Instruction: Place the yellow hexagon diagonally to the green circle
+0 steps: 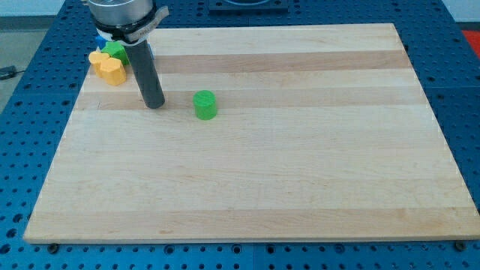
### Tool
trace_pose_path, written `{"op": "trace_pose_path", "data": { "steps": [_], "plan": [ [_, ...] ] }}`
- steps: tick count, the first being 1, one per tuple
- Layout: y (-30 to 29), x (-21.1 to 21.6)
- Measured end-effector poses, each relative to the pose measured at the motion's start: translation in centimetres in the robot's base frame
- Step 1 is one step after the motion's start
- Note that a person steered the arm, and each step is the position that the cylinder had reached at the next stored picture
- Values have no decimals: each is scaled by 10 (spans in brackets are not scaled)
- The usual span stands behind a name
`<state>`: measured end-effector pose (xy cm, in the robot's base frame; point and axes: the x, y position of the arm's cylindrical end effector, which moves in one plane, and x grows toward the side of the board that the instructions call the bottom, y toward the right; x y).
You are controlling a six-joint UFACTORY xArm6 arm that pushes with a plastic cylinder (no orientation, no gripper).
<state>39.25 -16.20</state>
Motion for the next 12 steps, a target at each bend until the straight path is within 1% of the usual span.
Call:
{"op": "trace_pose_path", "data": {
  "steps": [1,2,3,5,7,10,12],
  "plan": [
    [-48,4],
    [-107,8],
    [-141,-22],
    [-143,-24],
    [-143,-85],
    [-143,-116],
    [-143,-166]
  ]
}}
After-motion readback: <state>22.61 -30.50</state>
